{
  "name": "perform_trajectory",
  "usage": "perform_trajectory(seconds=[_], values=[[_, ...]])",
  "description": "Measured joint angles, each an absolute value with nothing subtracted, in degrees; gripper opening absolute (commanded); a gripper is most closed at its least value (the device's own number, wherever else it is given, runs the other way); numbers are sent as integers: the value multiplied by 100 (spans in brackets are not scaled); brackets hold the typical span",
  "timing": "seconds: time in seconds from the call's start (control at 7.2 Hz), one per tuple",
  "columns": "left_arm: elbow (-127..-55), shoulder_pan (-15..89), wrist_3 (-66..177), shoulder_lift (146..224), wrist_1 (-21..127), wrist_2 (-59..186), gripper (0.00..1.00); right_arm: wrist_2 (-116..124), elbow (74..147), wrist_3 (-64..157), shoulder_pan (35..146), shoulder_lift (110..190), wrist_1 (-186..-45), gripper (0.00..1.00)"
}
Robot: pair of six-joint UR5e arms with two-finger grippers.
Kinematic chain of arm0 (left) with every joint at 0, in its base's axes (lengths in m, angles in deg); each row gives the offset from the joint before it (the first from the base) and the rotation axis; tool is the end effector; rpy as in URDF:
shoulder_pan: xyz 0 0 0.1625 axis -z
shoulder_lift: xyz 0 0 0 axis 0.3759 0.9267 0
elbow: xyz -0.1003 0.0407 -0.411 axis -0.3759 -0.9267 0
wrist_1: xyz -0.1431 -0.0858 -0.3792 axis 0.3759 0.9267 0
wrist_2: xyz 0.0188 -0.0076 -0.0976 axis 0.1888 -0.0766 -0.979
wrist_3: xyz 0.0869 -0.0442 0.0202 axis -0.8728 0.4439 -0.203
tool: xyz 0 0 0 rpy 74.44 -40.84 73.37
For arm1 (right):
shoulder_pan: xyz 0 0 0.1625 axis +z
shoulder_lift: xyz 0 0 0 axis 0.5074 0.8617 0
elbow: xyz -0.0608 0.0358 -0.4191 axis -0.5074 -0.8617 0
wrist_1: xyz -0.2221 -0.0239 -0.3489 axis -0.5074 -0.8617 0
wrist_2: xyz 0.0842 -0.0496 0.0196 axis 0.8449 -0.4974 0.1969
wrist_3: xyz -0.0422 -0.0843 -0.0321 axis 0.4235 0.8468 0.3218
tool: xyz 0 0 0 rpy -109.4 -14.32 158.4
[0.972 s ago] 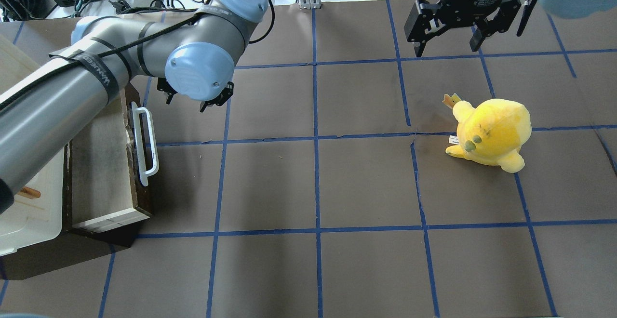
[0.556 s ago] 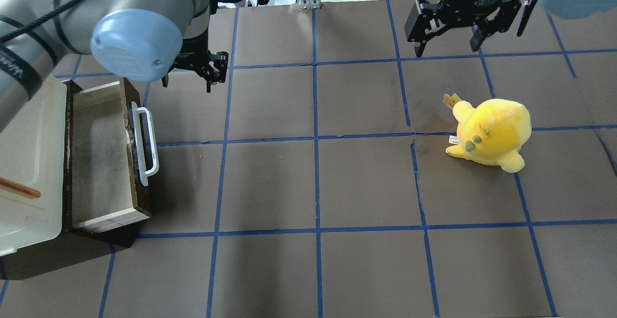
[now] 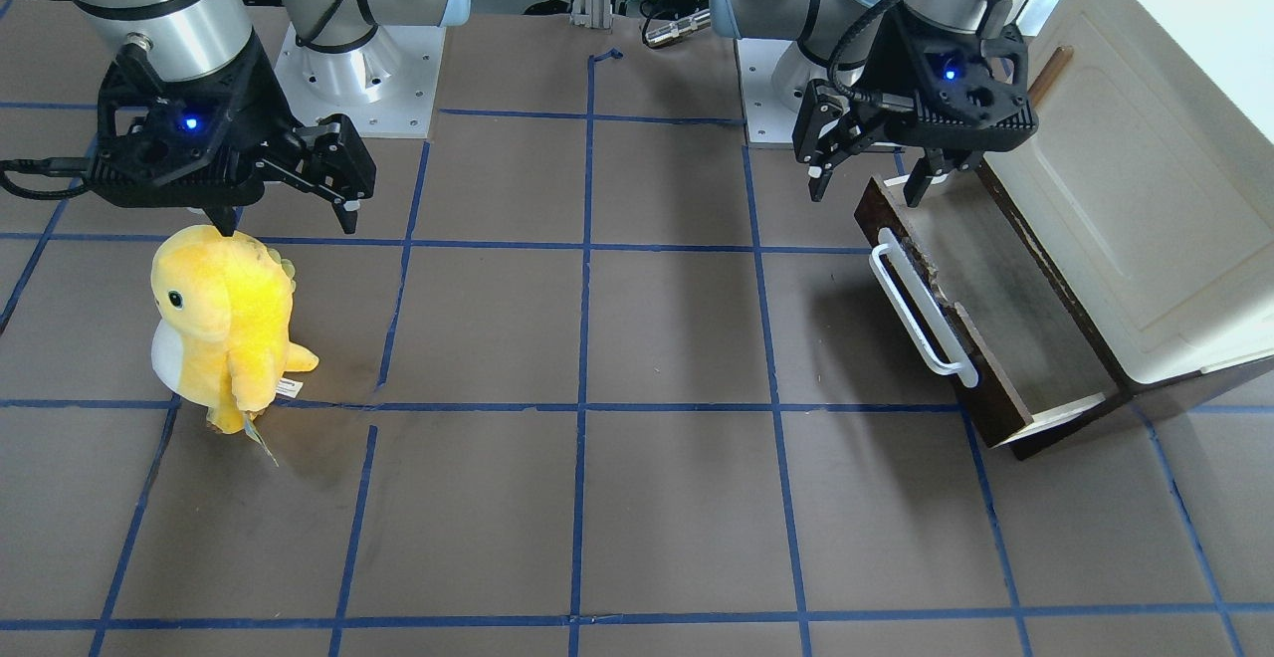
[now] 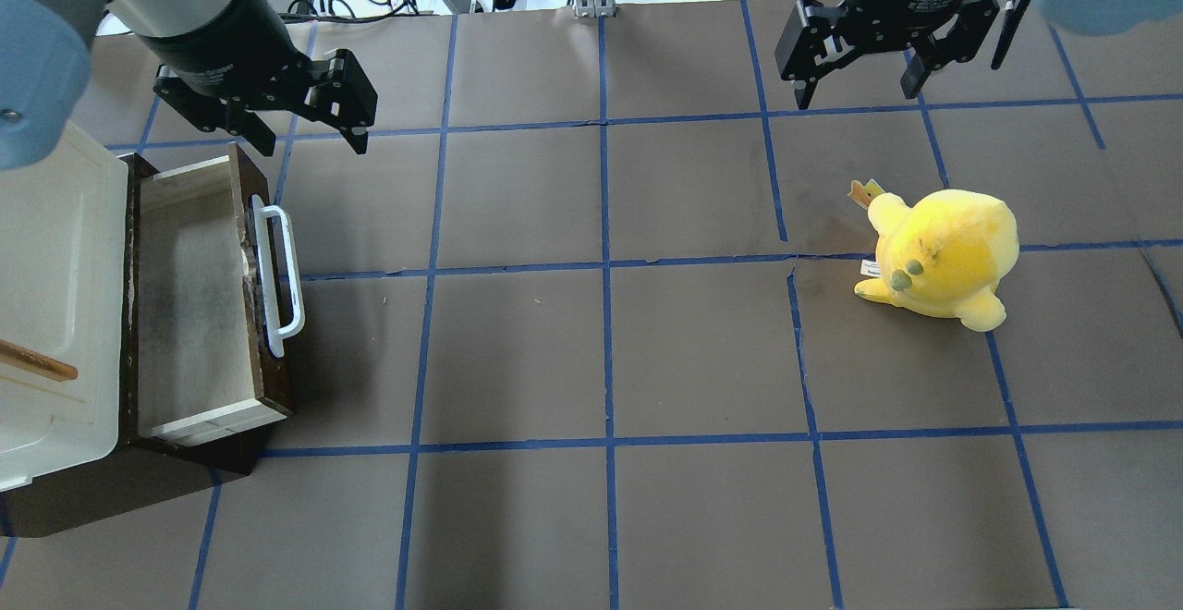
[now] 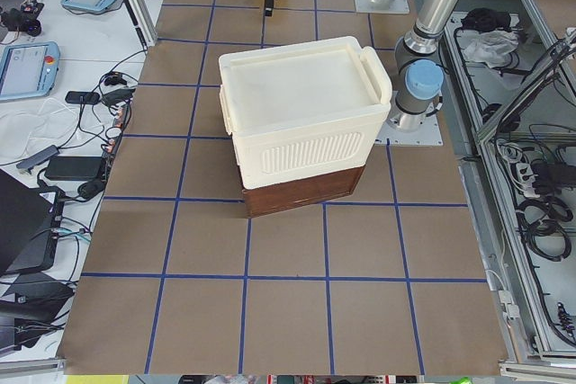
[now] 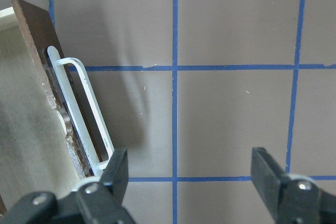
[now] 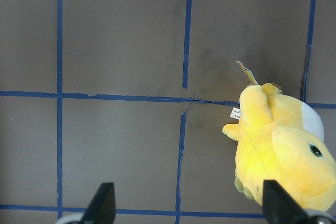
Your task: Pull drawer sideways
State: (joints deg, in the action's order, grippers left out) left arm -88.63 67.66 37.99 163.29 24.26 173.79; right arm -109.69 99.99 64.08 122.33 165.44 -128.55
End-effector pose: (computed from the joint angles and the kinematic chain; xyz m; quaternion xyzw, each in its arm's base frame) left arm -0.1335 -0.4866 0.5201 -0.0238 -0.9985 0.0491 0.0112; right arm 0.1495 -0.5285 0.5091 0.0266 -0.9994 0.0231 0.0045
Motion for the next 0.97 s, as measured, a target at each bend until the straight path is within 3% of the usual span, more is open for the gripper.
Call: perform_trajectory(seconds=[0.97], values=[[-8886,6509,3409,16287,2453,17501,100,-10969,9999,6408,12233,16544,-12855,100]])
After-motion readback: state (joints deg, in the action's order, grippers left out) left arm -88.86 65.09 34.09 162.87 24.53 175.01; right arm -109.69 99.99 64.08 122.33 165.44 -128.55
